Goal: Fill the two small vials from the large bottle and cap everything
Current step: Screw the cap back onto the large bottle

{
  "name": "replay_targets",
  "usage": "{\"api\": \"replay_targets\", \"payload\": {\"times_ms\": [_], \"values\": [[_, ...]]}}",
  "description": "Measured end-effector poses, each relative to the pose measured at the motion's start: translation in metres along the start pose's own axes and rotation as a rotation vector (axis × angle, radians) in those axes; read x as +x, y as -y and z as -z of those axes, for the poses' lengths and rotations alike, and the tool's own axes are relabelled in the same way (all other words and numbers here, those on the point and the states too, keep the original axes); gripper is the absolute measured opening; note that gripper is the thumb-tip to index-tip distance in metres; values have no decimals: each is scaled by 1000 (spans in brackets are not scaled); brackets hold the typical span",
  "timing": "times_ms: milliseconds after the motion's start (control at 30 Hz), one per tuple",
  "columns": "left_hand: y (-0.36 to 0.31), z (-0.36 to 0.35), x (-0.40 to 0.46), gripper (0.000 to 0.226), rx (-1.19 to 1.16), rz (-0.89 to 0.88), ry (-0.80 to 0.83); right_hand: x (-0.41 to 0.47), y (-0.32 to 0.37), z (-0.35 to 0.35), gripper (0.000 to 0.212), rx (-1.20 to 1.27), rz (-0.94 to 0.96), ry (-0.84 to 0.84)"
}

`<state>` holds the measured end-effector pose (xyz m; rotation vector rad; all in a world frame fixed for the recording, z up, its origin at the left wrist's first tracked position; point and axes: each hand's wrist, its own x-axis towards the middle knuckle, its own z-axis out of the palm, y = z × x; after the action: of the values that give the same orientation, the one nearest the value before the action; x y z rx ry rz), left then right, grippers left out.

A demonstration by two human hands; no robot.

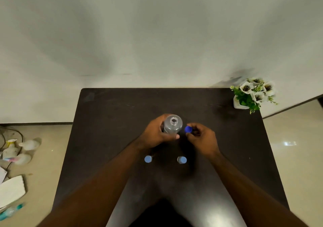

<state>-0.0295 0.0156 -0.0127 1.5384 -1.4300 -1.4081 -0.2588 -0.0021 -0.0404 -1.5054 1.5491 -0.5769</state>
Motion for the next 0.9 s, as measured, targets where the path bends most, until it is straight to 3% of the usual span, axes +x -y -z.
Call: {"api": "replay_targets", "payload": {"times_ms": [267,400,733,900], "values": [[-86,21,-16,69,-82,-207,-171,-18,117,69,43,171,312,-70],[-150,34,-27,65,-80,-322,-238,-23,204,123,33,229,480,-107],[-297,63,-48,56,-2,-522,-401,-58,383,236,32,-191,931,22],[-340,73,-68,48,7,-562,-412,-75,440,261,33,-413,1036,36]]}}
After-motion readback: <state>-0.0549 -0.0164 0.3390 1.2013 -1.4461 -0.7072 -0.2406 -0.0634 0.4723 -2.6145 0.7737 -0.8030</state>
